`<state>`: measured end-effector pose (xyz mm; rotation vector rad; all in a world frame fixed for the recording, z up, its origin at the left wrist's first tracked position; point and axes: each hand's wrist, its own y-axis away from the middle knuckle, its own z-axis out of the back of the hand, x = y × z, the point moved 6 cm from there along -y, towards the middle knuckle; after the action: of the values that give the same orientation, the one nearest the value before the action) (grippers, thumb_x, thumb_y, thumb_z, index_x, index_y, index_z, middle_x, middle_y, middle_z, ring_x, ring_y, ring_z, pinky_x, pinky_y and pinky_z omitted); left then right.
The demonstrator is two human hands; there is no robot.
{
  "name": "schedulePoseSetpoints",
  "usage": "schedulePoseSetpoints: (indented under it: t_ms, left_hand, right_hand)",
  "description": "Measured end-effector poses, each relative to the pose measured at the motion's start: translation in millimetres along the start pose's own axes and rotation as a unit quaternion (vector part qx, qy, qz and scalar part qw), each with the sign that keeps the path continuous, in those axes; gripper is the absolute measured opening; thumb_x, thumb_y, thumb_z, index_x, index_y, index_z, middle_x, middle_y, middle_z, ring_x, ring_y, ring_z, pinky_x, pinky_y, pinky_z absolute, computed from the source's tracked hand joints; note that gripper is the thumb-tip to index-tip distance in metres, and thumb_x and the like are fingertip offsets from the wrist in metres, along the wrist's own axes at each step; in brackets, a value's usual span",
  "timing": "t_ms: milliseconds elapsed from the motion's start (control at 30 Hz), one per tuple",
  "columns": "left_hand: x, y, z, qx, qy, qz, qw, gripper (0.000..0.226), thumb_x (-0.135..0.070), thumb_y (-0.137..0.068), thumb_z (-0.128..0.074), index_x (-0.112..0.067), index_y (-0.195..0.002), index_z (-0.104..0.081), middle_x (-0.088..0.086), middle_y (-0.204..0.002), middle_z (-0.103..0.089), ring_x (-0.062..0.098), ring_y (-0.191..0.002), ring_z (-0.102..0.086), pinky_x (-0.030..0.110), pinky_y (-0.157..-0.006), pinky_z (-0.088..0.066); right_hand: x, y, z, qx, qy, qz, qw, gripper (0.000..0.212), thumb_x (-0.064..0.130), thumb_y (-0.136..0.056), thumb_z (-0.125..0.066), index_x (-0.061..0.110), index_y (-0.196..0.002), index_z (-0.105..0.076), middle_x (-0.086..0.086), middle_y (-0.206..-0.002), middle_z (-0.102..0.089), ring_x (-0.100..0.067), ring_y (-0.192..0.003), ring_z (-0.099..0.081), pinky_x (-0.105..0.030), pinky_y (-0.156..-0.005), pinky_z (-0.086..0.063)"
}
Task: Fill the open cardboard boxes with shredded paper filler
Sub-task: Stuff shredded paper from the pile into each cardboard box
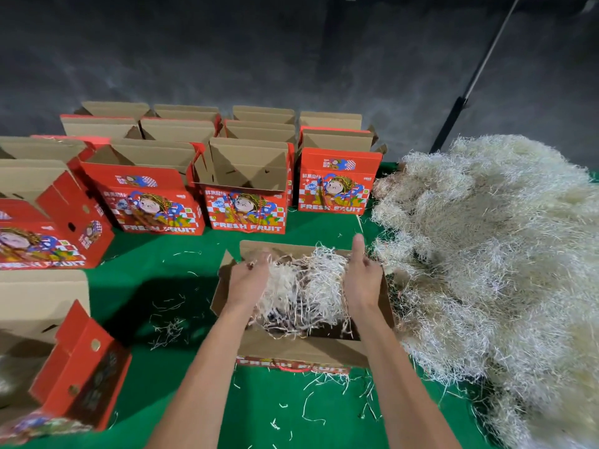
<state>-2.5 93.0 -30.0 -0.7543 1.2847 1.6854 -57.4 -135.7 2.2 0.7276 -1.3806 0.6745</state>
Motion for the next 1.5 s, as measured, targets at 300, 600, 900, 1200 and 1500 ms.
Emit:
schedulePoseSetpoints:
  t_ms: [300,600,900,1200,1500]
  left_hand:
    - [-63,46,-16,-0.047,-0.110,-0.232,0.965,0.060,-0.081,-0.088,-0.030,-0.026,-0.075,-0.051,-0.007,-0.071,-0.059,0.008,-0.059,-0.058,0.032,-0.068,-0.053]
    - [-54,32,-39,0.003,0.035,-0.212,0.977,0.049,-0.049,-0.095,-0.057,-0.021,-0.057,-0.041,-0.014,-0.041,-0.038,0.005,-0.039,-0.035,0.016,-0.040,-0.031]
    - [-35,25,-44,-0.027,0.089,-0.149,0.984,0.049,-0.053,-0.097,-0.052,-0.015,-0.066,-0.050,-0.008,-0.043,-0.047,0.003,-0.038,-0.043,0.026,-0.058,-0.039]
    - [-32,16,-43,-0.046,0.103,-0.128,0.985,0.047,-0.053,-0.100,-0.046,-0.020,-0.068,-0.052,-0.009,-0.050,-0.045,0.008,-0.045,-0.043,0.023,-0.049,-0.039]
    - [-32,13,-25,-0.027,0.085,-0.101,0.991,0.049,-0.051,-0.102,-0.043,-0.012,-0.074,-0.051,-0.003,-0.051,-0.038,0.009,-0.038,-0.035,0.020,-0.050,-0.035]
  right_hand:
    - [22,15,-22,0.042,0.025,0.037,0.998,0.064,0.076,-0.093,-0.033,0.024,-0.056,-0.029,0.006,-0.046,-0.025,-0.014,-0.042,-0.022,-0.022,-0.040,-0.023]
    - [23,22,-43,0.052,0.020,0.040,0.998,0.066,0.067,-0.096,-0.043,0.025,-0.046,-0.031,0.006,-0.041,-0.030,-0.011,-0.038,-0.026,-0.021,-0.038,-0.023]
    - [10,19,-49,-0.001,0.037,0.045,0.998,0.064,0.063,-0.098,-0.041,0.019,-0.052,-0.042,0.007,-0.040,-0.039,-0.010,-0.038,-0.033,-0.022,-0.039,-0.028]
    - [2,19,-51,-0.014,0.042,0.052,0.998,0.060,0.048,-0.103,-0.043,0.016,-0.053,-0.039,0.008,-0.039,-0.035,-0.009,-0.037,-0.026,-0.024,-0.037,-0.024]
    - [6,1,-29,-0.036,0.025,0.035,0.998,0.058,0.047,-0.103,-0.044,0.018,-0.054,-0.041,0.009,-0.039,-0.032,-0.010,-0.034,-0.025,-0.025,-0.038,-0.024]
